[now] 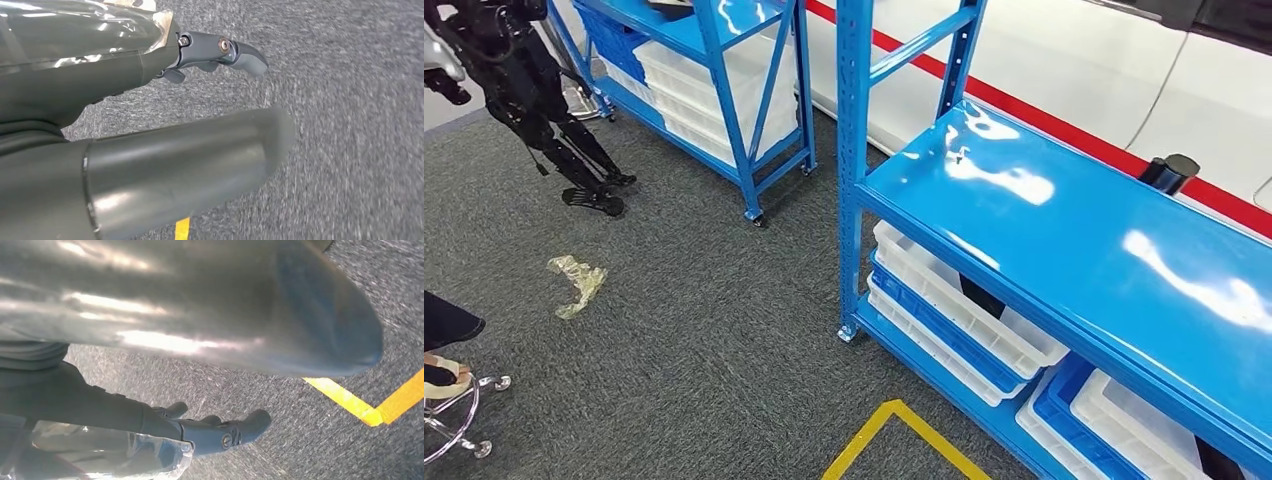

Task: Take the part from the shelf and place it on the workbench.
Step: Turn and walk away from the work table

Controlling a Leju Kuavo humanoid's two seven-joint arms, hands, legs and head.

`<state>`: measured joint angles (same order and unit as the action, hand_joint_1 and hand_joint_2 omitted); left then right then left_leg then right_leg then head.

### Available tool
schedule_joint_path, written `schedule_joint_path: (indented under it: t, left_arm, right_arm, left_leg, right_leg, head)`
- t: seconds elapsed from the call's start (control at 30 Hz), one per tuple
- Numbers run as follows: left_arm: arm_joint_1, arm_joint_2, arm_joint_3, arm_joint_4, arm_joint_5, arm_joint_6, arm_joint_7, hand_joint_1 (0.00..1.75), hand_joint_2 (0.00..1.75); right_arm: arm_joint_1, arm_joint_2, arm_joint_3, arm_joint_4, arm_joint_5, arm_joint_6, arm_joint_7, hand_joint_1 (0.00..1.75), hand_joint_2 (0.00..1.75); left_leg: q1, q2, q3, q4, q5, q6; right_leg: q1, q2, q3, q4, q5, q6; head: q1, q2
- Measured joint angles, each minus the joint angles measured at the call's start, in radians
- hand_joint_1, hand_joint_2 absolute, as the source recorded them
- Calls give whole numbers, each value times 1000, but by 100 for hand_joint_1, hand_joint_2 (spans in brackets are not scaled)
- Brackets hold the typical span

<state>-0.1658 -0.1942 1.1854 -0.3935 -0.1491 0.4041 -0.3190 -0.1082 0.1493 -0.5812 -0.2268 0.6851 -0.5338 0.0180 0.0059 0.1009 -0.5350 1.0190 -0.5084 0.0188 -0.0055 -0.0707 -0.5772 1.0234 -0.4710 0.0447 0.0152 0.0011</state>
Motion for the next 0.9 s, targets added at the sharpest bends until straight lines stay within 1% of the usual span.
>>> schedule_joint_path:
  t: [0.03, 0.07, 0.1, 0.13, 0.17, 0.2, 0.23, 0.27, 0.3, 0.33, 0.37, 0.4, 0.43, 0.47, 0.5, 0.53, 0.57, 0.6, 0.63, 0.67, 0.7, 0.73, 0.77, 0.8, 0.83, 0.87, 0.9]
  left_arm:
    - [0, 0, -3, -1, 2, 1, 1, 0, 0]
    - [-1, 0, -7, -1, 4, 1, 2, 0, 0]
    - [-2, 0, -12, -1, 6, 2, 2, 0, 0]
    - [-3, 0, -16, -1, 8, 3, 3, 0, 0]
    - [-3, 0, -19, -1, 9, 4, 3, 0, 0]
    - [-2, 0, -20, -2, 11, 4, 3, 0, 0]
    - [0, 1, -21, -2, 11, 5, 4, 0, 0]
    - [3, 1, -21, -2, 12, 5, 5, 0, 0]
    - [5, 1, -21, -2, 13, 5, 7, 0, 0]
    - [7, 2, -21, -2, 13, 5, 8, 0, 0]
    - [8, 2, -21, -2, 13, 5, 9, 0, 0]
    - [8, 3, -21, -2, 13, 5, 9, 0, 0]
    - [8, 3, -22, -3, 14, 5, 9, 0, 0]
    - [8, 4, -22, -3, 15, 5, 9, 0, 0]
    - [7, 4, -23, -3, 17, 5, 9, 0, 0]
    - [7, 3, -25, -4, 20, 5, 9, 0, 0]
    - [7, 3, -29, -4, 23, 6, 9, 0, 0]
    - [7, 2, -33, -4, 26, 6, 9, 0, 0]
    - [6, 1, -37, -5, 29, 6, 9, 0, 0]
    - [6, 1, -40, -6, 30, 6, 8, 0, 0]
    - [6, 1, -42, -7, 31, 6, 8, 0, 0]
    - [6, 1, -44, -9, 32, 7, 8, 0, 0]
    - [7, 2, -45, -9, 33, 7, 8, 0, 0]
    - [8, 2, -46, -9, 34, 8, 8, 0, 0]
    - [8, 1, -46, -9, 34, 8, 8, 0, 0]
    - [8, 1, -47, -9, 34, 8, 9, 0, 0]
    - [8, 0, -48, -9, 35, 8, 9, 0, 0]
  right_arm:
    - [-1, 0, 0, 0, 0, 0, 0, 0, 0]
    - [0, 0, 0, 0, -1, 0, 0, 0, 0]
    - [1, -1, 0, 0, -2, 0, 0, 0, 0]
    - [2, -1, 0, 0, -3, 0, 0, 0, 0]
    - [1, -1, 0, 0, -4, -1, -1, 0, 0]
    - [0, 0, 0, 0, -4, -1, -2, 0, 0]
    - [-2, 0, 0, -1, -4, -1, -3, 0, 0]
    - [-2, 1, 0, -1, -4, -1, -4, 0, 0]
    - [-2, 1, 0, -1, -5, -1, -4, 0, 0]
    - [0, 1, 0, -1, -5, -1, -4, 0, 0]
    - [1, 1, 0, -1, -5, -1, -5, 0, 0]
    - [1, 1, 0, -1, -5, -1, -5, 0, 0]
    - [1, 1, 0, -1, -6, -1, -5, 0, 0]
    - [0, 2, 0, -1, -6, -1, -5, 0, 0]
    - [-1, 2, 0, -1, -7, -1, -5, 0, 0]
    - [-1, 1, 0, -1, -9, -2, -6, 0, 0]
    - [-1, 1, 0, -2, -12, -2, -6, 0, 0]
    - [1, 1, 0, -2, -14, -4, -6, 0, 0]
    - [3, 0, -1, -2, -18, -5, -6, 0, 0]
    - [4, 0, -1, -2, -20, -5, -6, 0, 0]
    - [3, 0, -1, -2, -22, -6, -6, 0, 0]
    - [1, 0, -1, -2, -24, -6, -7, 0, 0]
    - [0, 1, -1, -2, -25, -7, -7, 0, 0]
    - [0, 1, -1, -3, -26, -7, -8, 0, 0]
    - [2, 1, -1, -3, -27, -7, -8, 0, 0]
    - [4, 0, -1, -3, -28, -7, -8, 0, 0]
    - [5, 0, -1, -3, -29, -7, -8, 0, 0]
  left_leg:
    - [-1, 9, 4, -1, -2, -5]
    - [0, 17, 9, -3, -5, -10]
    - [2, 14, 13, -1, -9, -16]
    - [5, -3, 11, 10, -19, -21]
    - [7, -28, 0, 38, -40, -26]
    - [9, -60, -24, 90, -70, -29]
    - [9, -82, -56, 156, -104, -30]
    - [10, -93, -91, 222, -131, -30]
    - [10, -98, -118, 267, -141, -30]
    - [11, -100, -129, 278, -130, -30]
    - [13, -103, -121, 248, -100, -30]
    - [16, -113, -94, 184, -57, -29]
    - [21, -136, -65, 117, -23, -30]
    - [25, -160, -40, 60, 1, -30]
    - [26, -178, -25, 24, 11, -29]
    - [24, -185, -21, 14, 9, -26]
    - [20, -177, -21, 10, 11, -21]
    - [19, -163, -19, 6, 14, -13]
    - [19, -151, -17, 2, 17, -4]
    - [20, -138, -15, -3, 21, 4]
    - [20, -123, -14, -7, 22, 10]
    - [17, -108, -14, -8, 22, 14]
    - [15, -91, -15, -8, 21, 16]
    - [13, -76, -15, -8, 21, 17]
    - [12, -62, -15, -8, 20, 17]
    - [12, -50, -14, -7, 19, 15]
    - [12, -38, -12, -7, 18, 13]
  right_leg:
    - [4, 4, -1, -2, 1, -8]
    - [4, 16, 0, -4, 2, -14]
    - [-1, 27, 2, -6, 4, -20]
    - [-7, 39, 3, -8, 5, -26]
    - [-12, 49, 7, -11, 7, -33]
    - [-16, 60, 8, -11, 8, -39]
    - [-15, 72, 7, -11, 9, -43]
    - [-13, 86, 7, -11, 9, -47]
    - [-12, 101, 6, -11, 10, -48]
    - [-11, 116, 7, -10, 10, -48]
    - [-12, 131, 8, -10, 10, -48]
    - [-12, 146, 10, -9, 10, -48]
    - [-12, 158, 11, -9, 10, -45]
    - [-9, 171, 10, -7, 9, -42]
    - [-8, 182, 7, -6, 10, -36]
    - [-7, 192, 2, -7, 12, -28]
    - [-8, 203, -4, -10, 15, -20]
    - [-10, 209, -9, -11, 18, -12]
    - [-9, 195, -16, -3, 14, -8]
    - [-7, 169, -31, 22, 2, -8]
    - [-5, 137, -54, 70, -21, -11]
    - [-5, 106, -87, 135, -49, -15]
    - [-6, 92, -122, 205, -77, -17]
    - [-7, 85, -149, 260, -94, -15]
    - [-9, 82, -159, 281, -97, -10]
    - [-9, 77, -146, 260, -85, -3]
    - [-10, 68, -113, 202, -62, 5]
  head:
    - [-1, 0]
    - [-1, 0]
    - [-2, 0]
    - [-4, 0]
    - [-6, 0]
    - [-10, 0]
    - [-12, 0]
    - [-13, 0]
    - [-13, 0]
    - [-14, 0]
    - [-14, 0]
    - [-14, 0]
    - [-14, 0]
    - [-13, 0]
    - [-13, 0]
    - [-13, 0]
    - [-13, 0]
    - [-13, 0]
    - [-13, 0]
    - [-10, 0]
    - [-7, 0]
    - [-5, 0]
    - [-2, 0]
    - [-2, 0]
    - [-2, 0]
    - [-2, 0]
    - [-2, 0]
